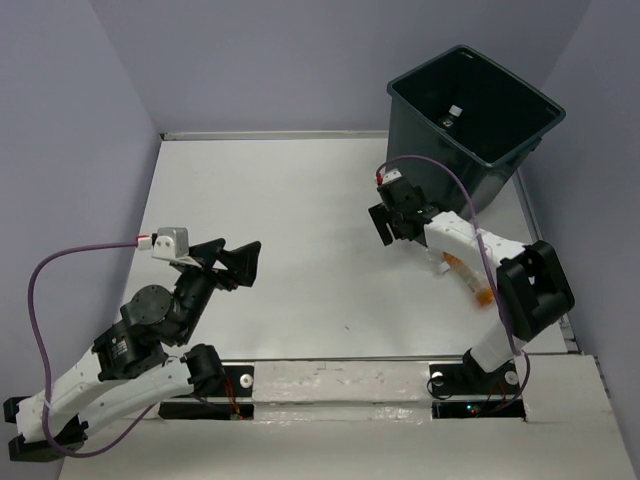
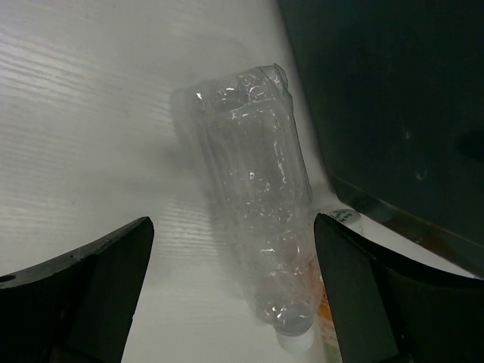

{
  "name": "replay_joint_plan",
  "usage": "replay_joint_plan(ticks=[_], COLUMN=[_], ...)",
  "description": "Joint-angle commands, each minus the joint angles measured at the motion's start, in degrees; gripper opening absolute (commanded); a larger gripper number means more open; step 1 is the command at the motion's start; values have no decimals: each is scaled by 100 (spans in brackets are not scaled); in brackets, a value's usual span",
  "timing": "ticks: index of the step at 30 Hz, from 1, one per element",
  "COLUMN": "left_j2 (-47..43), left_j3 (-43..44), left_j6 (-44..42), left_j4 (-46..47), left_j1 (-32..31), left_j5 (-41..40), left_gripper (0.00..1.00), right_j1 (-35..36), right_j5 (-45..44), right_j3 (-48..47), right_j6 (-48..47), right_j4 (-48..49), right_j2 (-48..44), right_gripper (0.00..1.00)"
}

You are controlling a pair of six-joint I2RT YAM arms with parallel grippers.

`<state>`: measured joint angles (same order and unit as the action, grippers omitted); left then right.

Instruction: Put the plastic bottles in the bin

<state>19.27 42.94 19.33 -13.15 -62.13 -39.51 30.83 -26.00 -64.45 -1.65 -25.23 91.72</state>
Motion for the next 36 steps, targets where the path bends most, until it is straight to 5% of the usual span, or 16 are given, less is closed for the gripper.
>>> replay_joint_plan(ticks=[1,10,16,22,29,36], left_j2=[-37,60,147,393,648,1489], left_j3=[-75,-93,-110,-119,-128,-839], left_j6=[-123,-175,-211,-219,202,1447], left_j4=[154,190,269,321,505,2025], left_j1=[34,87,262,561,939,948], left_j5=[-163,-66,109,470,1408,3017], left_gripper=[99,99,99,99,99,99], right_j1=[2,2,388,705,705,-198], right_j5=[-608,-644,-371,-56,89,-415], right_j3=[-200,-147,-130,-445,-1692,-3863], right_j6=[-186,-301,-125,-29,-869,-1927], right_j4=[686,1214,1345,1302,2083,2875], right_j2=[363,1251,1086,-249,-1508,-720], right_gripper=[91,86,52,41,37,35])
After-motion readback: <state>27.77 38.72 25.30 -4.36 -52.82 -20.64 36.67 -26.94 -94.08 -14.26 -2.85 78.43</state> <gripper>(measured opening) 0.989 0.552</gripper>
